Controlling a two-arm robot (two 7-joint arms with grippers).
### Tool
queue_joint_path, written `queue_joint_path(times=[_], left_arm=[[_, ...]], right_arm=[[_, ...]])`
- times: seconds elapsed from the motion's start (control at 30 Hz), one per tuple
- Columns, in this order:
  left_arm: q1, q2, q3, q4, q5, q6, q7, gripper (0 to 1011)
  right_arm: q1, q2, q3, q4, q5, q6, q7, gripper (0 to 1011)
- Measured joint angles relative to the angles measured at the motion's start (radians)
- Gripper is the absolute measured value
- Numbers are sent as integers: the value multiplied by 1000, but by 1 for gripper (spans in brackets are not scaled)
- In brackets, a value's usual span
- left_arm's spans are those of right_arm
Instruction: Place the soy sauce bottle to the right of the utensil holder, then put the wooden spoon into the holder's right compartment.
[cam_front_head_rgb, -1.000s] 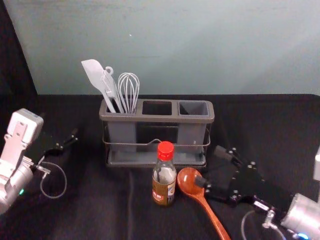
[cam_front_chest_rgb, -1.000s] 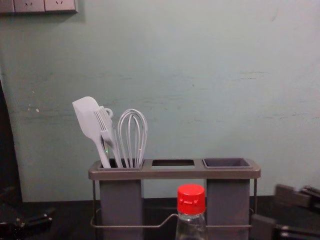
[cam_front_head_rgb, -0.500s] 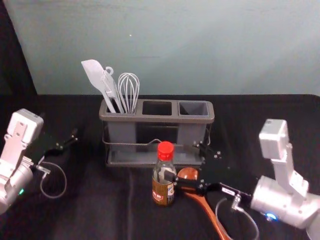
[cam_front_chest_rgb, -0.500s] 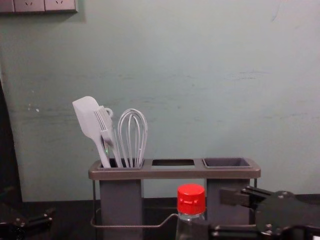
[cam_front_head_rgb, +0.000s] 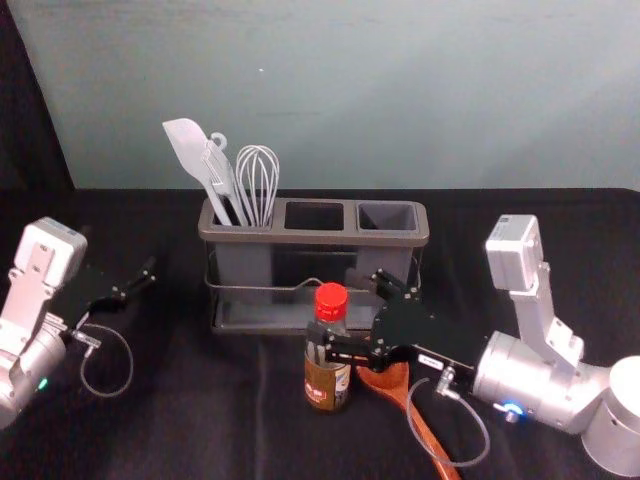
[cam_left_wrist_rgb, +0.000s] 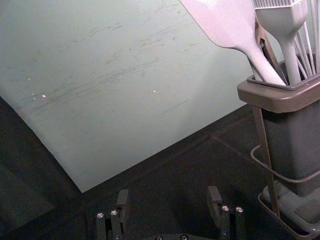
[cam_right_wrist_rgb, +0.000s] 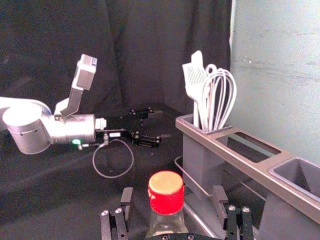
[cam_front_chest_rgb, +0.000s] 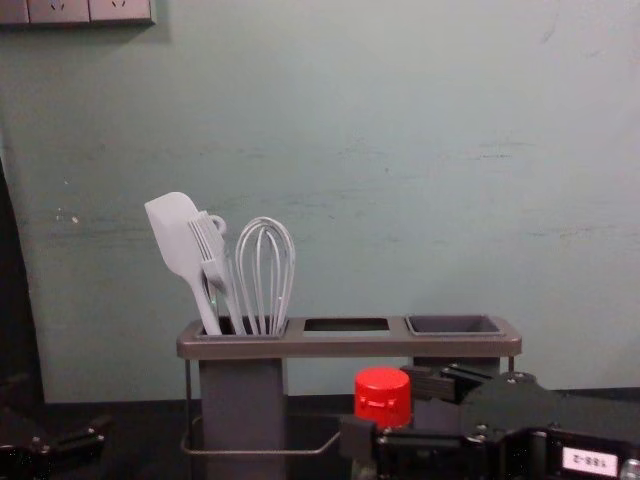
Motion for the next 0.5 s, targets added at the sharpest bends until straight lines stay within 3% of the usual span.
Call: queue_joint_path(times=[0.5], left_arm=[[0, 0, 0, 0, 0, 0, 0, 1012]], right_arm=[[46, -37, -31, 47, -5, 10, 6, 1002]])
